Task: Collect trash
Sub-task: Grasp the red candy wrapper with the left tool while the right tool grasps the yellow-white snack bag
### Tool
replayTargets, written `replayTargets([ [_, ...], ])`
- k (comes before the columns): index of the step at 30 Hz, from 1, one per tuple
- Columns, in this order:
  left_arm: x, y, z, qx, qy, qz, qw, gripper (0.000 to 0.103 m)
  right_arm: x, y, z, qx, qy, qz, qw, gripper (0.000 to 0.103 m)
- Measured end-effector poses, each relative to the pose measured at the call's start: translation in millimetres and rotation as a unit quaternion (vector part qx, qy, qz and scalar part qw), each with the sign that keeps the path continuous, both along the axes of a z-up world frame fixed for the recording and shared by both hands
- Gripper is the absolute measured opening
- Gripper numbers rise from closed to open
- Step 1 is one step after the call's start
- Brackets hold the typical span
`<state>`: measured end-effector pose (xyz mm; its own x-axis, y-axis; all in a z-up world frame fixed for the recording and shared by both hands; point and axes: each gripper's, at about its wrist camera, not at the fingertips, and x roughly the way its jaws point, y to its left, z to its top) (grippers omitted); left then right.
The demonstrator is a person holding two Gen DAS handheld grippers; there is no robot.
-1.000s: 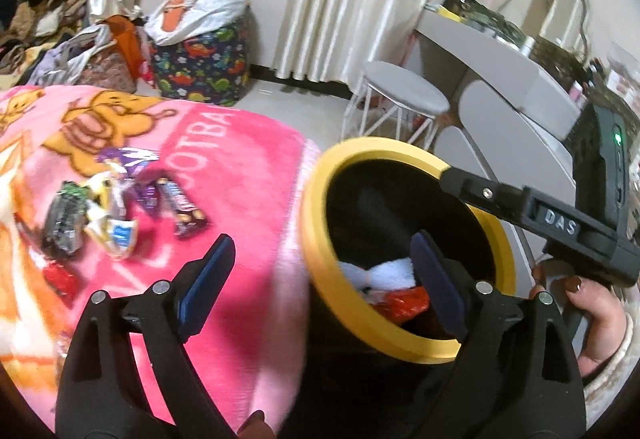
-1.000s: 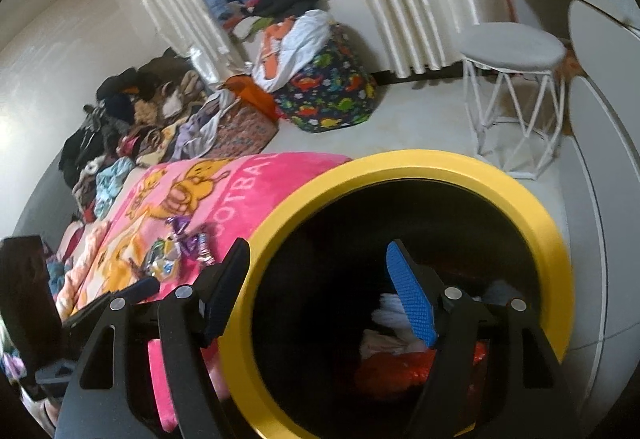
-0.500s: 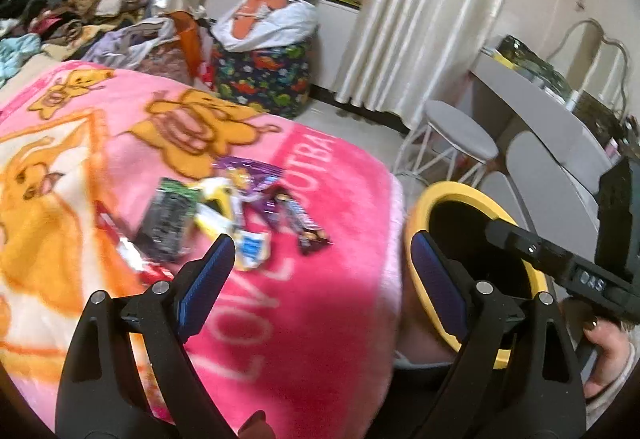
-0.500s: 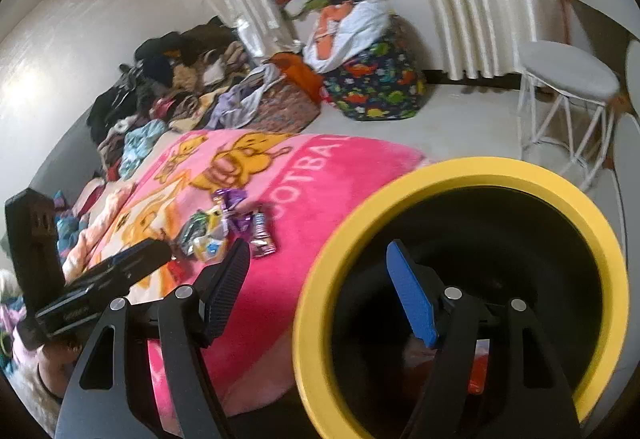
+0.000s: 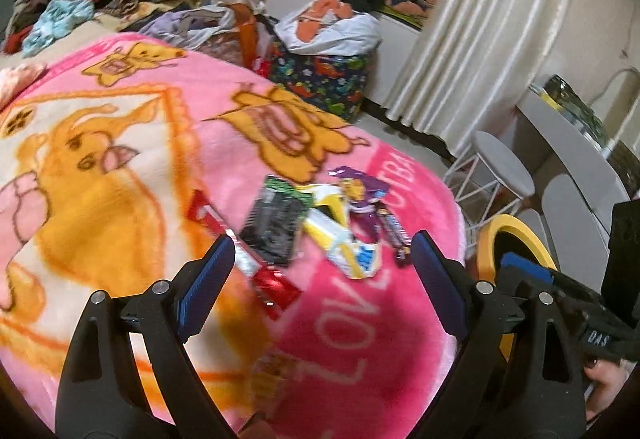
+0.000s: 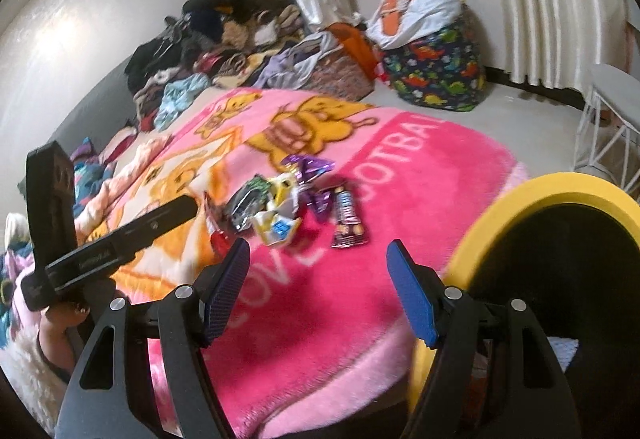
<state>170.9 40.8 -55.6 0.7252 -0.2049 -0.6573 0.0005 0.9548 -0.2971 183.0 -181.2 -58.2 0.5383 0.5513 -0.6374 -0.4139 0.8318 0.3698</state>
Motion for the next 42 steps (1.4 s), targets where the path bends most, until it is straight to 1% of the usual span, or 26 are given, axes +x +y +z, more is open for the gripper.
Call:
replayTargets([
  [4,3.6,16.8,-7.0,-0.01,0.01,0.022,0.9996,0.081,5.4,22.6,-6.7,-0.008,0.009,0.026,1.0,0.068],
  [6,6.4,25.9,-12.2,-0.02,0.017,0.036,0.999,0.079,9.2,35.9,-10.3,-0.012,0.015,0.04,0.999,0.068],
  [9,11.7,37.3,-20.6,-0.039,0.03,0.049,0.9976,0.073,14.5,52.2,-15.6,-0.015,0.022,0.055,0.998,0.068],
  [11,14.3,41.6,-25.2,-0.047,0.036,0.053,0.9968,0.065,20.2,63.9,-21.3,-0.022,0.027,0.063,0.997,0.065],
  [14,20.8,47.8,-32.4,-0.056,0.048,0.058,0.9956,0.062,27.9,76.1,-31.5,-0.025,0.037,0.069,0.997,0.061],
  [16,25.6,52.6,-38.2,-0.063,0.058,0.063,0.9943,0.062,33.1,83.2,-36.8,-0.027,0.041,0.07,0.996,0.06],
  [18,29.5,56.7,-42.0,-0.074,0.066,0.07,0.9926,0.06,39.2,89.7,-42.9,-0.032,0.049,0.067,0.996,0.058],
  [19,31.7,59.1,-44.7,-0.081,0.07,0.074,0.9915,0.057,41.6,92.0,-45.0,-0.033,0.051,0.066,0.996,0.056],
  [21,36.5,62.9,-49.3,-0.09,0.078,0.08,0.9897,0.056,47.0,97.5,-49.5,-0.035,0.053,0.066,0.996,0.055],
  [22,38.8,64.4,-51.2,-0.095,0.08,0.081,0.9889,0.053,49.1,99.6,-51.6,-0.038,0.055,0.066,0.996,0.051],
  [23,40.0,65.2,-52.7,-0.1,0.082,0.083,0.9882,0.052,51.1,101.5,-53.7,-0.04,0.057,0.066,0.995,0.044],
  [25,42.4,66.6,-55.5,-0.104,0.086,0.084,0.9872,0.048,55.6,104.1,-58.5,-0.041,0.064,0.065,0.995,0.035],
  [27,43.5,67.9,-57.0,-0.106,0.089,0.086,0.9866,0.041,57.5,104.0,-59.5,-0.039,0.065,0.065,0.995,0.032],
  [28,43.0,68.1,-56.9,-0.105,0.089,0.087,0.9867,0.032,56.8,102.8,-59.1,-0.037,0.064,0.066,0.995,0.03],
  [29,42.9,69.0,-57.0,-0.104,0.09,0.087,0.9868,0.026,55.5,101.6,-58.3,-0.033,0.063,0.068,0.995,0.03],
  [30,41.0,69.2,-57.1,-0.105,0.09,0.086,0.9866,0.019,52.5,98.7,-57.0,-0.029,0.063,0.068,0.995,0.03],
  [31,38.8,68.6,-56.5,-0.107,0.09,0.084,0.9866,0.016,50.3,96.6,-56.0,-0.025,0.064,0.067,0.995,0.029],
  [36,25.6,64.4,-49.2,-0.102,0.078,0.082,0.9883,0.012,34.5,78.4,-40.6,0.002,0.057,0.062,0.996,0.029],
  [38,19.5,60.7,-42.9,-0.096,0.071,0.079,0.9897,0.01,29.6,71.5,-36.1,0.003,0.055,0.059,0.997,0.028],
  [42,8.9,54.1,-29.7,-0.086,0.056,0.075,0.9919,0.009,14.9,55.9,-30.5,0.003,0.058,0.052,0.997,0.028],
])
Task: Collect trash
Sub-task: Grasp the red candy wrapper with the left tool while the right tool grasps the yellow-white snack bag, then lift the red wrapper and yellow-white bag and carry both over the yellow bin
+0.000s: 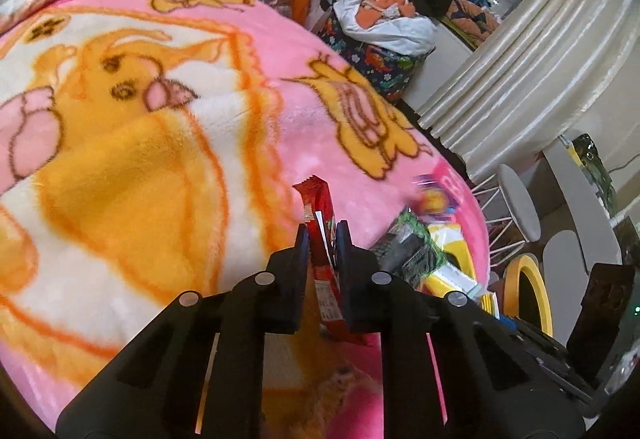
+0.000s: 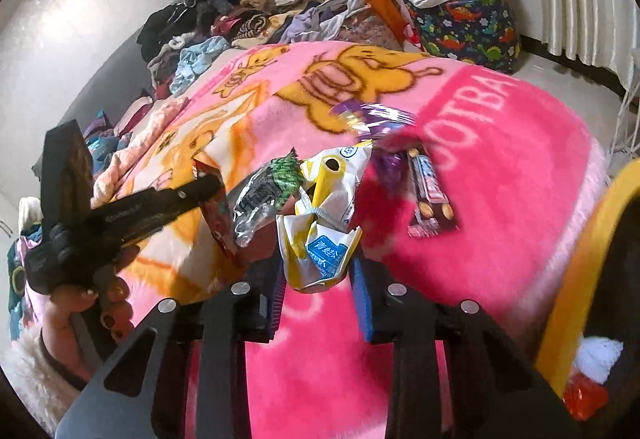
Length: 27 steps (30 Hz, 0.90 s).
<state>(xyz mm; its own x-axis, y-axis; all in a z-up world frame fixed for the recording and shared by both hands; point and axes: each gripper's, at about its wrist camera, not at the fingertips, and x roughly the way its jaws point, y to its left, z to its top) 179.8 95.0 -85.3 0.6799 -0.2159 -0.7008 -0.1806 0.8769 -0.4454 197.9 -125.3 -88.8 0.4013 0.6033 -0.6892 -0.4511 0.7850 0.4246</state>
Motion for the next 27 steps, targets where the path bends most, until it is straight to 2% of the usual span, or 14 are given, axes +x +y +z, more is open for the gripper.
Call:
replayTargets([
  [5,-9.9,-9.3,17.7,0.018,-0.018,-0.008,0.9996,0.009,-16.0,-16.9,6.6,-0.002,-0.009,-0.017,1.0,0.028],
  [13,-17.3,-26.8,38.2,0.025,-0.04,-0.027,0.9985,0.009,-27.0,-42.2,22.6,0.004,-0.035,-0.052,0.998,0.027],
  [27,-22.1,-75.5,57.7,0.028,-0.061,-0.075,0.9949,0.009,-44.3,-87.5,40.3,0.025,-0.052,-0.092,0.994,0.027],
])
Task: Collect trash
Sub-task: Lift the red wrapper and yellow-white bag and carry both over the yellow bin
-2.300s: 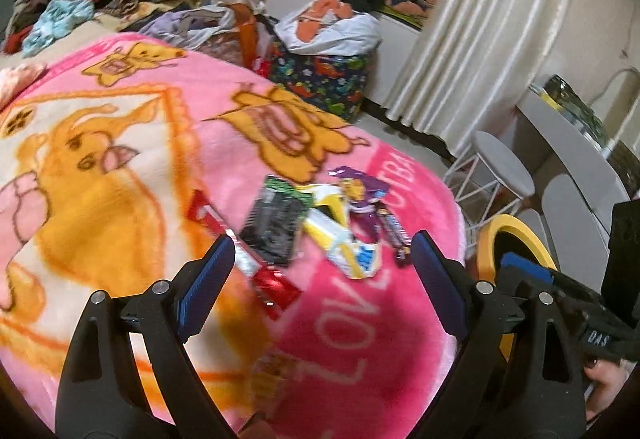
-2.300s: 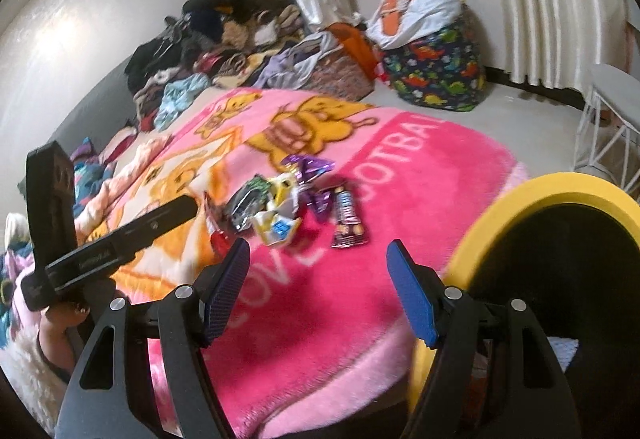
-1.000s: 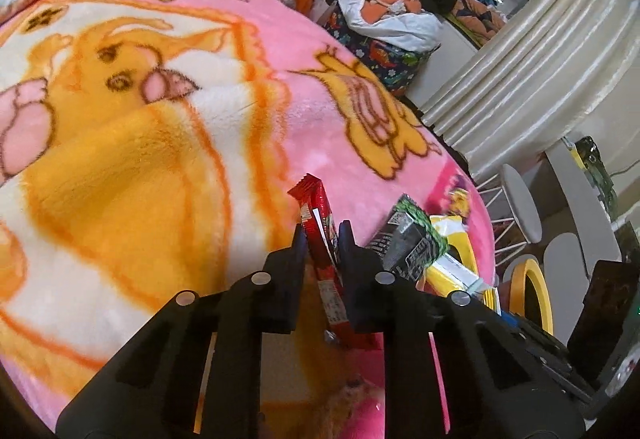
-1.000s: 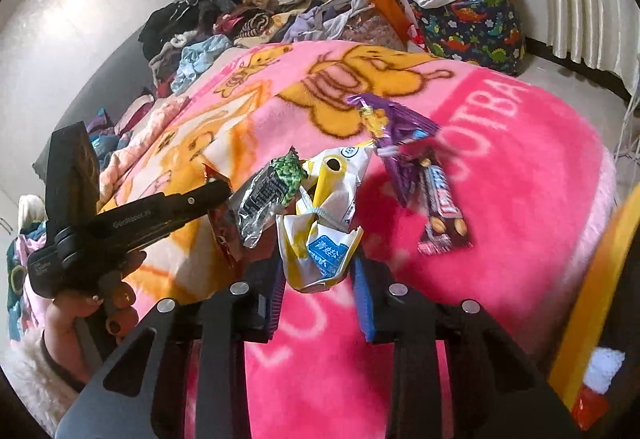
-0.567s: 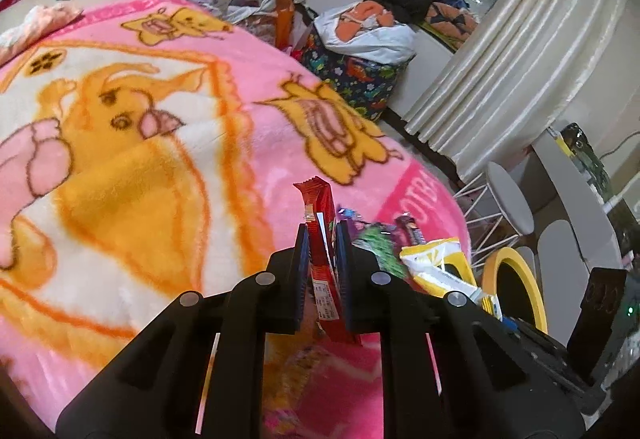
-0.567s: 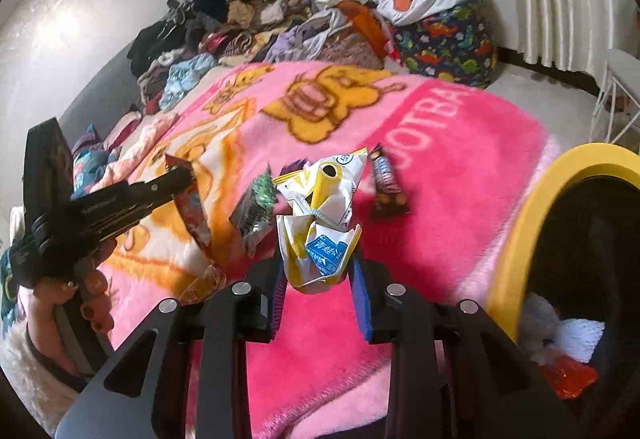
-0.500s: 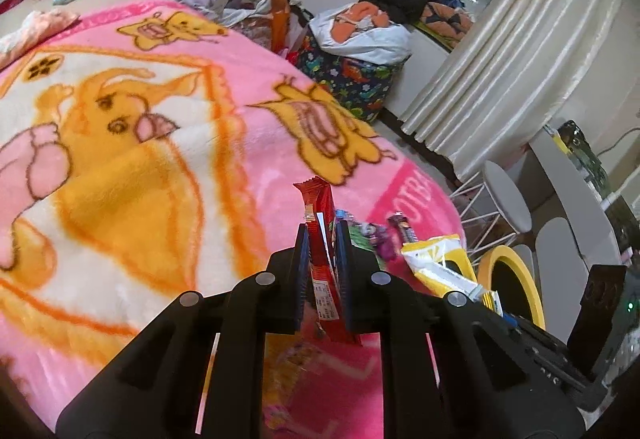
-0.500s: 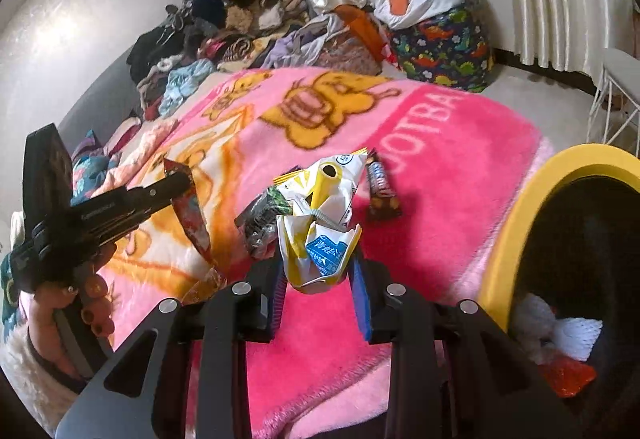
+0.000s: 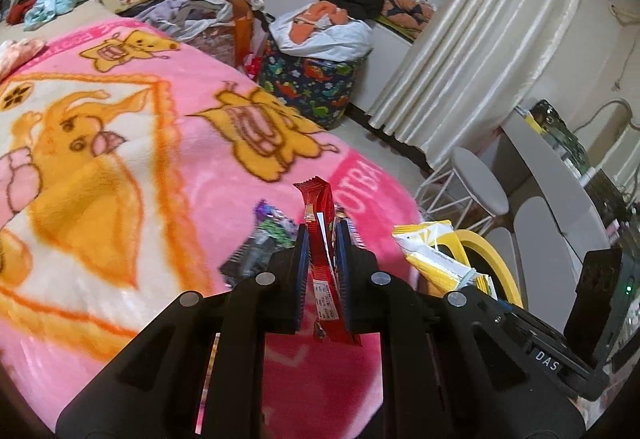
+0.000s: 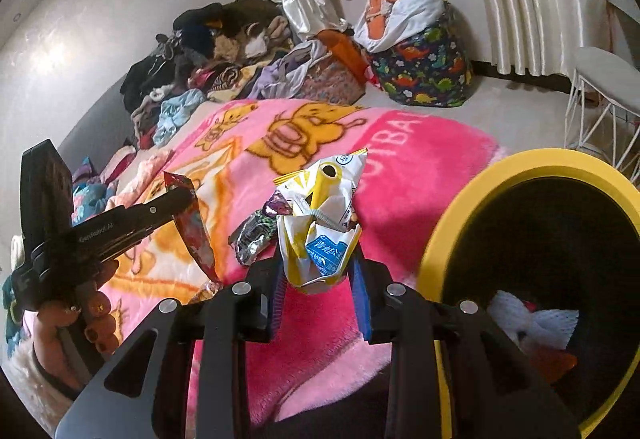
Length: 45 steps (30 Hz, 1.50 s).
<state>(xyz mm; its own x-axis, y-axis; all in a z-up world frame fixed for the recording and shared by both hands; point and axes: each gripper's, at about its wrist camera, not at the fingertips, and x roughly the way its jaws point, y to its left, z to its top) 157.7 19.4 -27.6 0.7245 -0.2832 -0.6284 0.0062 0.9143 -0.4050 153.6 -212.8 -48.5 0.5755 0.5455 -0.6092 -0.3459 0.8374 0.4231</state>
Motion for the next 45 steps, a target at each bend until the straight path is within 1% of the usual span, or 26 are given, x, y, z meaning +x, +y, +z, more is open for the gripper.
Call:
replayTargets([
  [16,-4.2,-69.3,9.6,0.014,-0.012,-0.068,0.9975,0.009,-16.8,-55.4,8.3,0.019,-0.007,-0.058,0.998,0.027],
  [29,-6.1,-105.7,11.9,0.03,-0.012,-0.106,0.9939,0.009,-26.0,-89.6,6.8,0.033,-0.005,-0.094,0.995,0.027],
  [45,-6.5,-141.8,11.2,0.041,-0.014,-0.145,0.9885,0.009,-30.1,-118.8,3.8,0.037,-0.003,-0.13,0.991,0.027],
])
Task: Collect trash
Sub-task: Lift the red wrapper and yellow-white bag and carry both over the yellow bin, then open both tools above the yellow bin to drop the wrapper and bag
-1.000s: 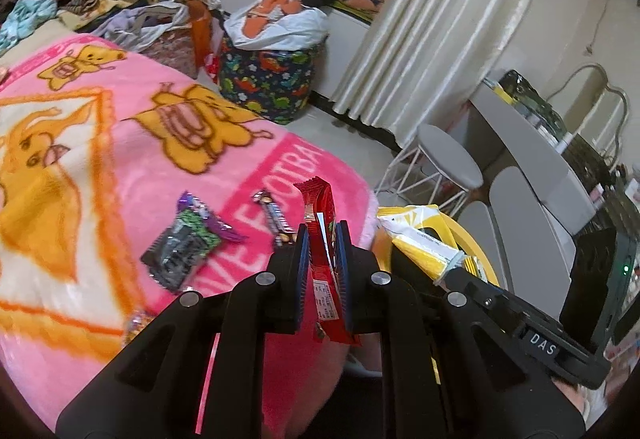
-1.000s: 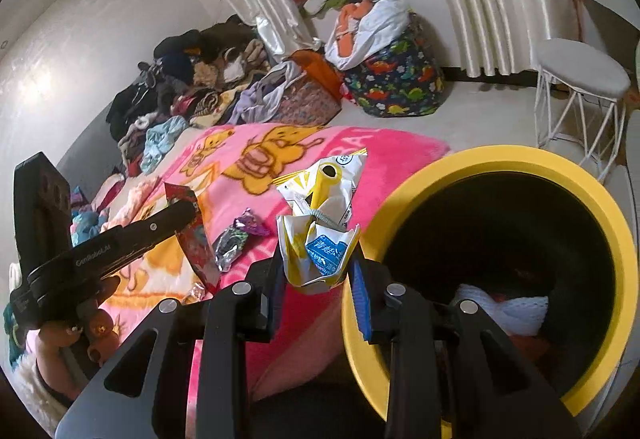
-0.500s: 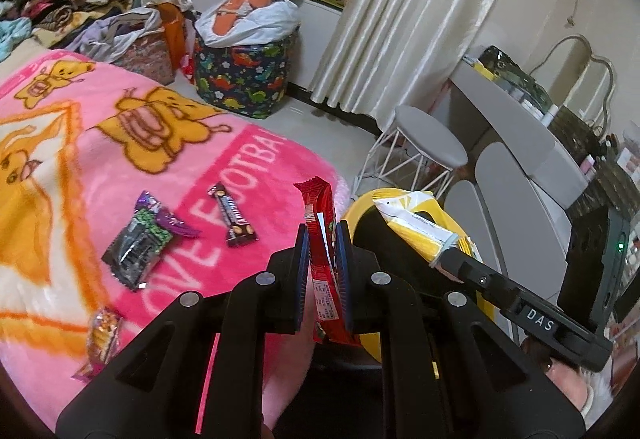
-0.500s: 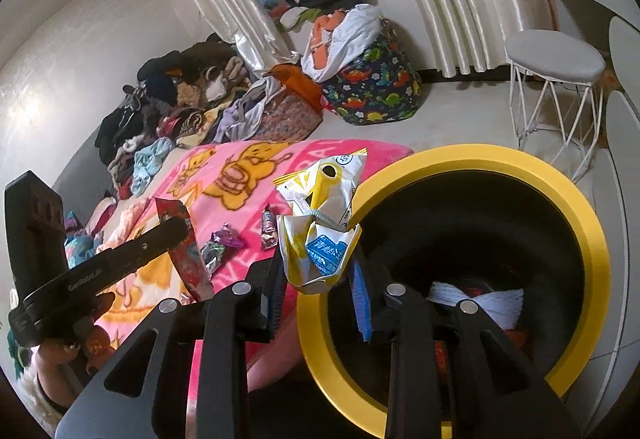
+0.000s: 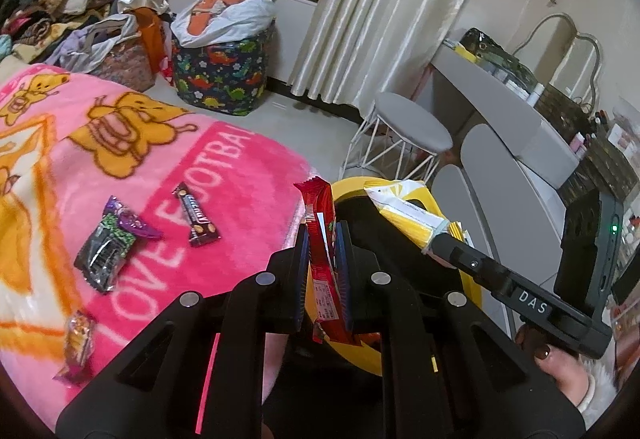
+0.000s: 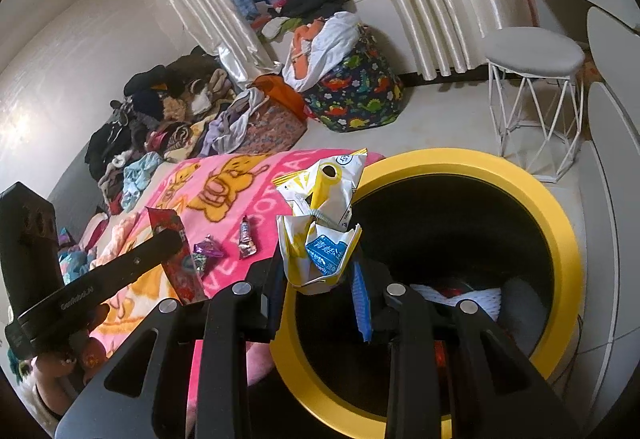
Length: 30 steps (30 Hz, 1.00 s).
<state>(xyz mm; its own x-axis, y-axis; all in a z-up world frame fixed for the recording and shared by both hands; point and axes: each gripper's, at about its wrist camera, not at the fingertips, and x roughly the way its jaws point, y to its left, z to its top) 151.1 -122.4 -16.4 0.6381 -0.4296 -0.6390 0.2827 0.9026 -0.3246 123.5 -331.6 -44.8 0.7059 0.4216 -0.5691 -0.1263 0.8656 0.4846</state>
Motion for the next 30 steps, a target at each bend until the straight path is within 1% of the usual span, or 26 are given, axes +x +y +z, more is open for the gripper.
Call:
replayTargets([
  [18,-7.2,-40.3,-11.7,0.008,0.007,-0.052,0.9986,0.009,-1.0,-42.3,-12.9,0.006,0.016,-0.05,0.999,0.027],
  [30,-7.1,-65.2,-25.2,0.017,0.021,-0.083,0.9962,0.009,0.8,-61.1,-24.2,0.006,0.035,-0.068,0.997,0.027],
])
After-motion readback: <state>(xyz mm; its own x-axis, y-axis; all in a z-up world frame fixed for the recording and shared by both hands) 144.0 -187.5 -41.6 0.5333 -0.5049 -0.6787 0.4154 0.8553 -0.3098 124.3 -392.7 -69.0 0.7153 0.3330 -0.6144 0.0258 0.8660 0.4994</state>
